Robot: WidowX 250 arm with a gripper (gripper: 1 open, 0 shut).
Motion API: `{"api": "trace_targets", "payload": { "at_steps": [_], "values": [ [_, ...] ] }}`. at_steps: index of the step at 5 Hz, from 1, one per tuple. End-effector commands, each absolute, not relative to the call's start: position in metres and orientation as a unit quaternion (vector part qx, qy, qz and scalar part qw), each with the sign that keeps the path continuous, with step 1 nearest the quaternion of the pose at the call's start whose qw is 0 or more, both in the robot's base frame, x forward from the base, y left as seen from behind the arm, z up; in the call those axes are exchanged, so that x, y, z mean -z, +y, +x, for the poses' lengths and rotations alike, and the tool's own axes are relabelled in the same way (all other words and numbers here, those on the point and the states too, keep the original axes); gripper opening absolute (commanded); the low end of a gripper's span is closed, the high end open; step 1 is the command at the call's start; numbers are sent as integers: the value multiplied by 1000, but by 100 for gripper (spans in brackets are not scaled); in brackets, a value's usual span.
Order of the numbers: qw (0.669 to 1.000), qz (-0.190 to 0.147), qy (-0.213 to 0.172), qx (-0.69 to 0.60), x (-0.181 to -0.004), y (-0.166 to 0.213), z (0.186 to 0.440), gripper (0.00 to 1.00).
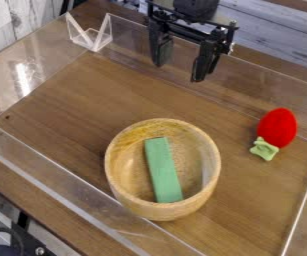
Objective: Move the red object to the left side of the table
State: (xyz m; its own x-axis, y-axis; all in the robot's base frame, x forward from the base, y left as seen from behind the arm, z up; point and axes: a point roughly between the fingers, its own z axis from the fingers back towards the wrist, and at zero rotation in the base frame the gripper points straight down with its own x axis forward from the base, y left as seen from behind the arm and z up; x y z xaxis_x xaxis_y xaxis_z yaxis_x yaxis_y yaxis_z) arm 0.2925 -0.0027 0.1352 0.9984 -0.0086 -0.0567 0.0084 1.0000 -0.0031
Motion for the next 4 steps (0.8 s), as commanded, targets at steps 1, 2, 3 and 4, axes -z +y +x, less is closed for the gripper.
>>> {"api": "trace_targets", "payload": {
  "at_steps": [1,2,3,4],
  "values": [
    [999,-4,35,22,-135,-15,303,100],
    [999,-7,28,24,-124,-59,313,100],
    [999,-8,22,33,-108,-109,325,100],
    [999,-6,15,35,-90,-145,328,100]
  ]
}}
